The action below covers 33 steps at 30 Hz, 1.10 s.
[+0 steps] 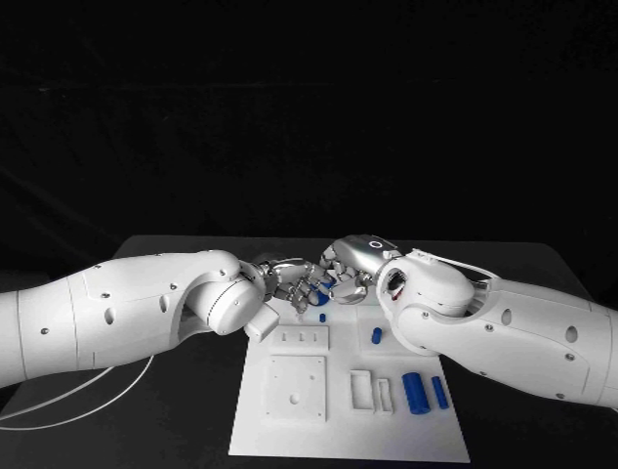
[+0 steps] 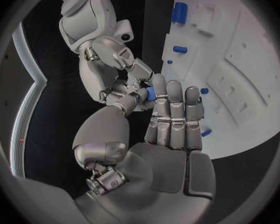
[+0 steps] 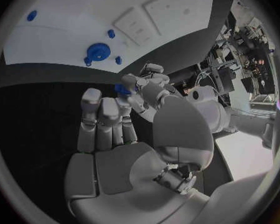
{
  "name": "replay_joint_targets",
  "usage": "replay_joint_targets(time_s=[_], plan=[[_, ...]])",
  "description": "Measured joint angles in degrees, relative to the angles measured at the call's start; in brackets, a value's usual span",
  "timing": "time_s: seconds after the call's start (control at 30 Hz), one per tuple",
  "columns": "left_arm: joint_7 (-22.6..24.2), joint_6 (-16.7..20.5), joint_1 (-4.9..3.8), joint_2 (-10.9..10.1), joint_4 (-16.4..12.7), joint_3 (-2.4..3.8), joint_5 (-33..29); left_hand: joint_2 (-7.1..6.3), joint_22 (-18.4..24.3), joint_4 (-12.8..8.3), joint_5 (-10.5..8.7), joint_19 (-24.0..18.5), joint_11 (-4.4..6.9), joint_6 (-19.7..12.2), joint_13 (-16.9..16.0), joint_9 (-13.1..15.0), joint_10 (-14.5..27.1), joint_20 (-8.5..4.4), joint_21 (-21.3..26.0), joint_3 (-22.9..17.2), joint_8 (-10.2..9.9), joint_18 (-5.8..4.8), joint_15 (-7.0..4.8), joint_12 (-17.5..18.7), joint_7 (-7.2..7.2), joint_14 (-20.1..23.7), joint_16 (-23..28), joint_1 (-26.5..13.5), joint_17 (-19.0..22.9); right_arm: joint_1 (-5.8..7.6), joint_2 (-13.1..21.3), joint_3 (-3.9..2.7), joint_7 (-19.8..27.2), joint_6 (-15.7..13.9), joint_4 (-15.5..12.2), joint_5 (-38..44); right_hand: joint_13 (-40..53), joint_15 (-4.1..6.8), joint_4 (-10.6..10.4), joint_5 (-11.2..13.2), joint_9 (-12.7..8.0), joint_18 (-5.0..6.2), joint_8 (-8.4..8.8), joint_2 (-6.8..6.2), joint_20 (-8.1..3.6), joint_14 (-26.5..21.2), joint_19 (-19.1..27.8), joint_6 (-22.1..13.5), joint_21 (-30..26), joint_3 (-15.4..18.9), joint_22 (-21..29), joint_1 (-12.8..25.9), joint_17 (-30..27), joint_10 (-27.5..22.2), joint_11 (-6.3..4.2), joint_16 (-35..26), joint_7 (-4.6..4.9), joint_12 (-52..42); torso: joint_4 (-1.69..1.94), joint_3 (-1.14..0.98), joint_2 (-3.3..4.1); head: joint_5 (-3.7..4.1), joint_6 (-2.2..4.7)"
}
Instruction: Assemble the parts on the task board
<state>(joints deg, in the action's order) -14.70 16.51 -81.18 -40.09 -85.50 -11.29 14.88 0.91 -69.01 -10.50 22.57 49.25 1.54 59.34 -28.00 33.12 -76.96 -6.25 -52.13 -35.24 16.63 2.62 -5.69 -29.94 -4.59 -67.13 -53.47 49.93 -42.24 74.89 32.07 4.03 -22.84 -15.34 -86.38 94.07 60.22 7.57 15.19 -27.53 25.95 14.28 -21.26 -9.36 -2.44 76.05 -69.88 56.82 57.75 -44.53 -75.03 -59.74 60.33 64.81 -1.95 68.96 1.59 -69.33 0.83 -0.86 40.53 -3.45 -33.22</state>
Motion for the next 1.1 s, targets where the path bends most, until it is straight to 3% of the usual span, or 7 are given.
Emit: replay_joint_targets(time_s=[0.33, 0.5, 0.7, 0.73, 0.8, 0.9, 1.1], plan=[[0.28, -0.04, 0.01, -0.12, -0.07, 0.01, 0.00, 0.63, 0.00, -0.26, -0.44, 0.00, -0.03, 0.32, 0.68, 0.12, -0.03, 0.00, 0.00, -1.73, 0.06, 0.00, 0.10, 1.37, -0.49, 0.09, 0.24, -0.62, 0.44, 0.01, 0.03, -0.02, 0.27, 0.08, 0.21, -0.30, 0.19, 0.00, -0.35, 0.94, 0.00, 0.02, 0.01, 0.09, 0.00, 0.00, 0.00, 0.00, 0.00, -0.14, 0.00, 0.10, -0.31, 0.00, 0.00, 0.00, 0.00, 0.33, 0.01, 0.03, -0.01, 0.05, 0.07], [0.59, -0.03, 0.02, -0.28, -0.08, 0.00, 0.00, 1.38, 0.05, -0.37, 0.27, 0.00, 0.09, 0.33, 0.83, 1.02, -0.32, 0.00, 0.00, -1.84, 0.53, 0.00, 0.21, 1.49, -0.49, 0.17, 0.46, -1.36, 0.52, 0.01, 0.16, 0.00, 1.04, -0.22, 0.57, -1.27, 0.01, 0.00, -2.00, 3.29, -0.23, 0.35, 1.29, -1.15, 0.02, 0.00, 0.02, 0.10, -0.35, -0.32, 0.00, 1.13, -0.56, -0.58, 0.58, -0.39, -0.10, 1.53, 0.02, 0.04, 0.00, 0.06, 0.11], [1.11, -0.08, -0.01, -0.40, -0.20, 0.04, -0.02, 1.45, 0.05, -0.97, 0.29, 0.00, 0.09, 0.33, 0.86, 1.02, -0.34, 0.00, 0.00, -2.42, 0.64, 0.00, 0.29, 1.77, -0.49, 0.09, 0.46, -1.43, 0.52, -0.05, 1.06, 0.12, 3.23, -1.69, 0.76, -3.98, -0.60, -0.39, -3.36, 6.92, -1.14, 0.36, 2.82, -3.01, 0.10, -0.39, 0.10, -1.87, -0.41, 0.68, 0.00, 0.93, -0.57, -1.18, 1.18, -0.57, 1.88, 2.41, 0.03, 0.06, 0.03, 0.00, 0.14], [1.17, -0.09, -0.02, -0.42, -0.20, 0.06, -0.02, 1.45, 0.05, -1.01, 0.29, 0.00, 0.09, 0.33, 0.89, 1.05, -0.34, 0.00, 0.00, -2.46, 0.65, 0.00, 0.29, 1.77, -0.49, 0.09, 0.46, -1.43, 0.56, -0.06, 1.24, 0.13, 3.54, -1.90, 0.79, -4.35, -0.76, -0.80, -3.65, 8.73, -1.44, 0.34, 3.69, -3.88, 0.32, -0.80, 0.35, -2.75, -0.72, 1.19, 0.00, 1.28, -0.63, -1.72, 1.67, -0.92, 2.87, 2.90, 0.04, 0.06, 0.03, -0.01, 0.14], [1.38, -0.33, -0.04, -0.57, -0.18, 0.07, -0.02, 1.46, 0.05, -1.33, 0.29, 0.00, 0.07, 0.35, 0.94, 0.97, -0.36, 0.00, 0.00, -2.77, 0.85, 0.00, 0.30, 1.78, -0.51, 0.09, 0.45, -1.45, 0.59, -0.10, 2.15, 0.14, 5.02, -2.90, 1.02, -5.94, -1.46, -2.43, -4.47, 15.80, -2.20, -0.55, 5.71, -5.07, 0.56, -2.43, 1.91, -5.14, -2.04, 2.57, 0.00, 1.36, -0.84, -3.93, 3.31, -1.89, 5.33, 4.45, 0.06, 0.06, 0.03, -0.02, 0.15], [1.77, -1.22, -0.04, -0.69, -0.20, 0.15, 0.00, 1.61, 0.05, -1.64, 0.30, 0.00, 0.11, 0.54, 1.02, 1.11, -0.94, 0.00, 0.00, -3.07, 0.85, 0.01, 0.30, 2.05, -0.70, 0.09, 0.46, -1.59, 0.58, -0.11, 3.12, 0.14, 8.14, -4.33, 1.10, -8.70, -1.87, -3.09, -4.77, 16.89, -2.41, -1.04, 6.09, -5.61, 0.44, -3.10, 2.65, -5.73, -2.57, 2.88, 0.00, 0.50, -0.84, -4.64, 4.03, -1.89, 5.93, 4.64, 0.09, 0.07, 0.03, -0.03, 0.24], [2.15, -4.06, -0.05, -1.76, 0.03, 0.15, 0.23, 1.61, 0.10, -2.23, 0.57, 0.00, 0.10, 0.55, 1.08, 1.52, -0.94, 0.00, 0.00, -3.27, 0.83, 0.01, 0.31, 2.05, -0.70, 0.08, 0.46, -1.59, 0.58, -0.12, 5.18, 0.14, 15.19, -5.57, 1.60, -14.12, -2.18, -3.39, -4.01, 17.54, -2.41, -1.12, 6.09, -3.88, 0.48, -3.41, 3.20, -6.43, -2.80, 4.42, 0.00, -1.40, -0.72, -5.24, 4.20, -1.89, 6.19, 4.63, 0.03, 0.09, 0.03, -0.13, 0.32]])
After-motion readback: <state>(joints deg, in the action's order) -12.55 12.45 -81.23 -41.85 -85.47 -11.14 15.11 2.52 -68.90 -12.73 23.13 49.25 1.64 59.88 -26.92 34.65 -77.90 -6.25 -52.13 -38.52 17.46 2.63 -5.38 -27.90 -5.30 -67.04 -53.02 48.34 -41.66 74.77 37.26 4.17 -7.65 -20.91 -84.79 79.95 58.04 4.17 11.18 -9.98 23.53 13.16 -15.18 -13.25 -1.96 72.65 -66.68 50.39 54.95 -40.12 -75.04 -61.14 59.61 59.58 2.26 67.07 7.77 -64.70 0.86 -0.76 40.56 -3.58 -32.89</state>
